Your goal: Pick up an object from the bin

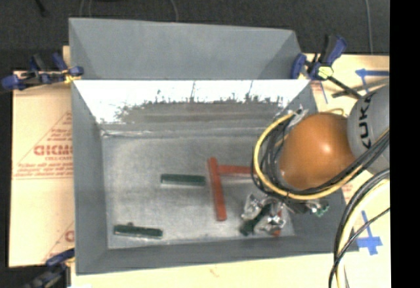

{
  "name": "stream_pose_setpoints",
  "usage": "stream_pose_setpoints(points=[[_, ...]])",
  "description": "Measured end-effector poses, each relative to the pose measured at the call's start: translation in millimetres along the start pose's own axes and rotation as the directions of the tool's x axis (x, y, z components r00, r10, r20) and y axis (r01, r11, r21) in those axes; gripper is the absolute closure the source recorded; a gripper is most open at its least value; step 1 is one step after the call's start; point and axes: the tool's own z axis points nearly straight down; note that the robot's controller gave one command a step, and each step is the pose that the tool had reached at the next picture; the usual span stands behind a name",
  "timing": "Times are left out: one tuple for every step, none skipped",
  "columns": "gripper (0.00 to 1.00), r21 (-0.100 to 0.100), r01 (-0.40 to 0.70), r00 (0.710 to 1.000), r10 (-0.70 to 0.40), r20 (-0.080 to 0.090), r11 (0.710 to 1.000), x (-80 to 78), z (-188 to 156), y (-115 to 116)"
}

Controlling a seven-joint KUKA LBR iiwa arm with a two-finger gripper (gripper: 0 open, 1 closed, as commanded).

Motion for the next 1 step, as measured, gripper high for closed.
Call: stream_pose_setpoints(points=[[1.0,0.005,-0.002,1.0,0.002,0.011,1.0,0.6,-17.7,0.3]])
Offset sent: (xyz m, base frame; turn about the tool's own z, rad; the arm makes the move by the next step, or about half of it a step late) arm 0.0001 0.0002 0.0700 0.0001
